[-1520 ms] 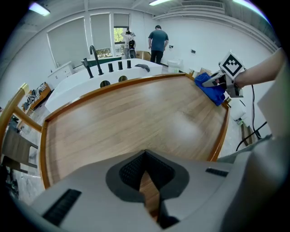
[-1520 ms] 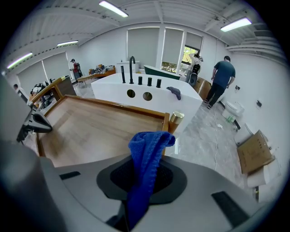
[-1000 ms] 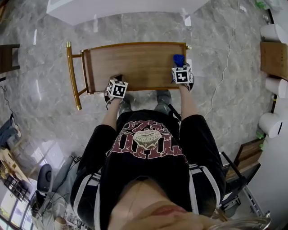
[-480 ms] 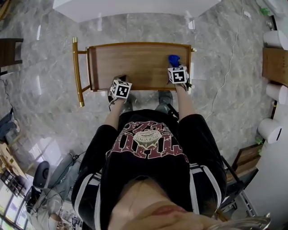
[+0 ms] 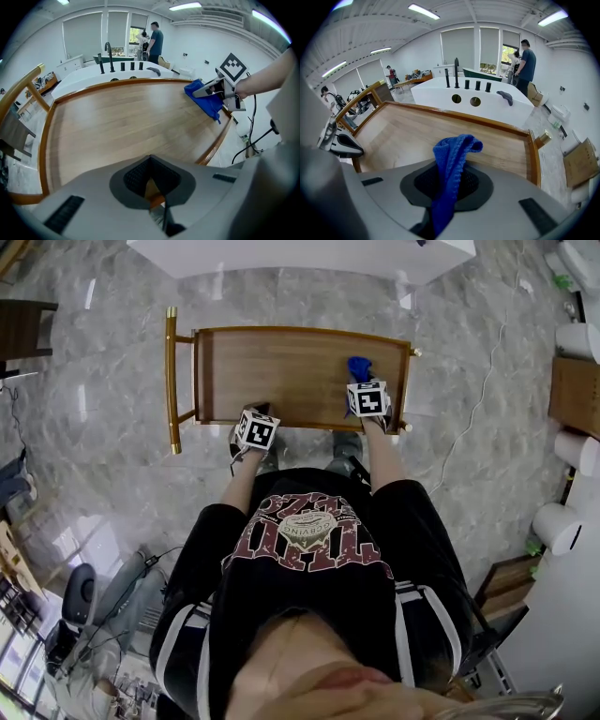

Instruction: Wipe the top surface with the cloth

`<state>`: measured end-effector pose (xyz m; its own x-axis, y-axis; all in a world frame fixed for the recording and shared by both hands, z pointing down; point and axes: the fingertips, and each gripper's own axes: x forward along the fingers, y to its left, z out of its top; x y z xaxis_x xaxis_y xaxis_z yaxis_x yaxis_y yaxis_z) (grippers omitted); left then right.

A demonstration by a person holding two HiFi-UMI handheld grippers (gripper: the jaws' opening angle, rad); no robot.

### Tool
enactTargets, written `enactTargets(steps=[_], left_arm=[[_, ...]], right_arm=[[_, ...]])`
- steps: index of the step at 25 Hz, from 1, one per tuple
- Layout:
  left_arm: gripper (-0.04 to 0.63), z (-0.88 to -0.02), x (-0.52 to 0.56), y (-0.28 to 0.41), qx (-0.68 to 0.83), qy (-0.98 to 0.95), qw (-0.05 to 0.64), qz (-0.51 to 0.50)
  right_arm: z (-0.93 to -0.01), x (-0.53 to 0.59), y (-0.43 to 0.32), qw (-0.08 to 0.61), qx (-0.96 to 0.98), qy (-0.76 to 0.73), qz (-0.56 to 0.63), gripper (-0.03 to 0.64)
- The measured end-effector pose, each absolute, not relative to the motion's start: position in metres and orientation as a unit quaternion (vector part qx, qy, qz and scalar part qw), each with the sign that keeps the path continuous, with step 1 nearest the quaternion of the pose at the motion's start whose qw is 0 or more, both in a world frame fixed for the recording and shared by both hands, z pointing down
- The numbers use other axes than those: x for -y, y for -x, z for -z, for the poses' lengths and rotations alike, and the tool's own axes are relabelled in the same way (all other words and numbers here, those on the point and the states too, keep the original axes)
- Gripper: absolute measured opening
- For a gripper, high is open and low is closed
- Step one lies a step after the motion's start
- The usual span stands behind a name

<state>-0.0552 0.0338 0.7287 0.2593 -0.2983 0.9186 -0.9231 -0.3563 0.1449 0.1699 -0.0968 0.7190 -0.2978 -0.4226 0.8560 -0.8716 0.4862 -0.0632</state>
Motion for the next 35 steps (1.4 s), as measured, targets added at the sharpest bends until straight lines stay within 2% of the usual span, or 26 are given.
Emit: enactTargets(steps=[17, 29, 35], left_arm=[[0.046, -0.734, -0.053, 0.092, 0.435, -0.692, 0.367, -0.444], [0.046, -0.736, -0.049, 0.095, 0.435, -0.692, 0.392, -0.422], [0.046, -0.736, -0.048, 0.096, 0.436, -0.698, 0.38, -0.422]], right_arm=[[-0.724, 0.096, -0.089, 0.412, 0.787, -0.371, -0.269, 0.058], [-0.726, 0.094, -0.041, 0.421, 0.805, -0.331, -0.255, 0.058], [-0.727, 0.092, -0.018, 0.421, 0.815, -0.309, -0.252, 0.058]])
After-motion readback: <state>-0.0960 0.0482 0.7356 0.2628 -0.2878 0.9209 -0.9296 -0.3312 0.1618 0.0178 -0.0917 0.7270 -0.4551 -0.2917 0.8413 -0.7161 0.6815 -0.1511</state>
